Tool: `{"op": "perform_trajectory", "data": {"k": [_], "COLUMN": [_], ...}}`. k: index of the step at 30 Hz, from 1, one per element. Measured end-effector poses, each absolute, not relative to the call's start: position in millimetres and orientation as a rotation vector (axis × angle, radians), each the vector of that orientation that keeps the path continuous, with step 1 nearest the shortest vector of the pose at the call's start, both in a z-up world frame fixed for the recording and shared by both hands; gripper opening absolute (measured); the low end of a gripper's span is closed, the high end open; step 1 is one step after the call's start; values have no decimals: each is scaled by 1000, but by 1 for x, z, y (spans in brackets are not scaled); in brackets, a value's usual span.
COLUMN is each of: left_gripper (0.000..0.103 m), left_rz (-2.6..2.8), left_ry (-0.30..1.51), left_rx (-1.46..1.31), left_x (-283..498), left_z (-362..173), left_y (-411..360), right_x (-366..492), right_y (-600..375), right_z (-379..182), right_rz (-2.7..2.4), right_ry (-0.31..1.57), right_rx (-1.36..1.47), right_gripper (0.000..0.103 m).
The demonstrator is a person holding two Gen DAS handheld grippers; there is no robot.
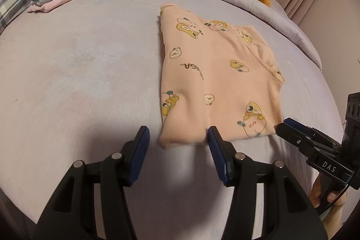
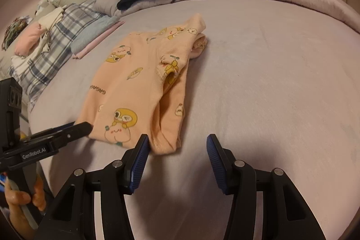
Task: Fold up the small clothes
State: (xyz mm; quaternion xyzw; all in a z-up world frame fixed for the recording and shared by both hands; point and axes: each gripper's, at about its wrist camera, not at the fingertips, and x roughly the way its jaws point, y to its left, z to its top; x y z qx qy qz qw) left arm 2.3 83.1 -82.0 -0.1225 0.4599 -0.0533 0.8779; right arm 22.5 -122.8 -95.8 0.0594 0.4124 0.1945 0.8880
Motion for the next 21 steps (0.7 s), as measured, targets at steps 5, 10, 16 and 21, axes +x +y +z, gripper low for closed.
{"op": "perform_trajectory", "data": {"k": [5,10,16,21], "left_gripper": [54,54,58,67], "left_rz": [-110,-112,-116,-116], "left_ry": [946,928,905,885], "left_rx": [-247,-240,-219,-202], "left_x": [-8,-15,-25,-35], "left_z": [-76,-70,-61,-53], "left_y": [81,79,73,69], "right_x": [14,8,0,-8], "right_y": [-127,-129,-127,-128], "right_z": [-92,-90,-83,-80], "right_rz": [419,451,480,490], "right_ry": [846,839,826,815], "right_rx": [135,159,184,190], "right_gripper": [52,52,52,52]}}
